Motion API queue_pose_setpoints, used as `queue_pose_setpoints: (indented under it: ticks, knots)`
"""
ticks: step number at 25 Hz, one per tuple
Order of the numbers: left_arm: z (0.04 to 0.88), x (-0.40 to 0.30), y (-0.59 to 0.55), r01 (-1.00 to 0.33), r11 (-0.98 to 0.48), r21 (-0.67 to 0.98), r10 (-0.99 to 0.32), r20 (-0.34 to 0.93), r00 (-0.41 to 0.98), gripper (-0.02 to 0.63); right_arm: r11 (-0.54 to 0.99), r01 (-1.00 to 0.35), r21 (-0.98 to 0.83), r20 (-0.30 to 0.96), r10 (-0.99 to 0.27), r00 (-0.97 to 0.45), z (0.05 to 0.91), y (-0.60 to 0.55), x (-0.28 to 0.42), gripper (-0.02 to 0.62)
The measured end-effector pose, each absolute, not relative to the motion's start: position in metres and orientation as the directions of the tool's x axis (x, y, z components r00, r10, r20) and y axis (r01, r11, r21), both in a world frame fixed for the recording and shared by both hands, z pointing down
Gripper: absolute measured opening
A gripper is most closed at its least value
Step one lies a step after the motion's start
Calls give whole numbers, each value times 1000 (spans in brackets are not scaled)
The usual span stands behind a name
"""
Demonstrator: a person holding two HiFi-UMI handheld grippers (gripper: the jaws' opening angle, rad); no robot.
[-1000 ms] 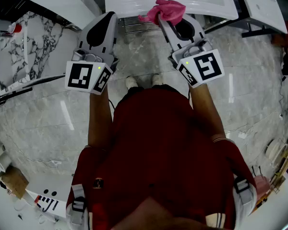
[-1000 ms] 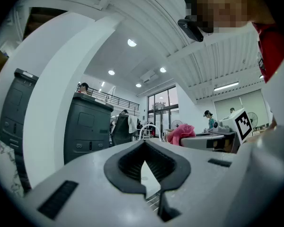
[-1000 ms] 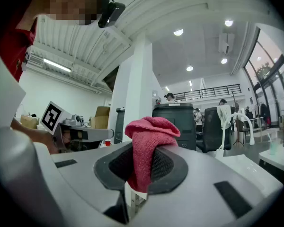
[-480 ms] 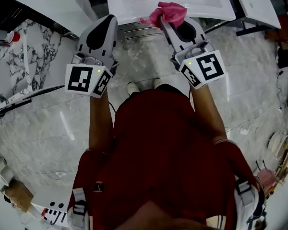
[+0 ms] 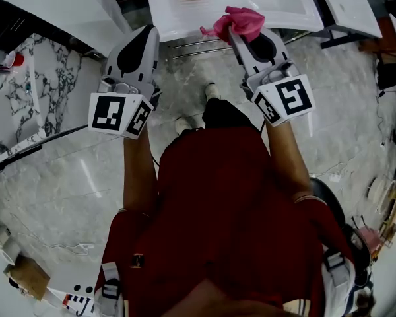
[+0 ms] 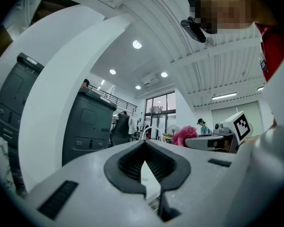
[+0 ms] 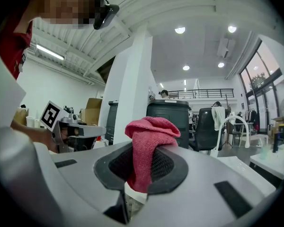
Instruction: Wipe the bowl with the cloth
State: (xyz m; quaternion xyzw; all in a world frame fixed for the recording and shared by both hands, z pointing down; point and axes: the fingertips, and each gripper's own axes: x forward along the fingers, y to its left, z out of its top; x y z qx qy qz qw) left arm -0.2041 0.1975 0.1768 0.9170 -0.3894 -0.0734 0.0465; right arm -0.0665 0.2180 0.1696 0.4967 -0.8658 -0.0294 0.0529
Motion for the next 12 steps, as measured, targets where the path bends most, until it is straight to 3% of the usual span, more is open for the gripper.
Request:
queue_pose_setpoints:
  ticks: [12]
  knots:
    - [208, -178, 106, -749, -653, 114, -754, 1, 657, 6, 541, -826, 156, 69, -841, -537, 198, 118, -39, 49]
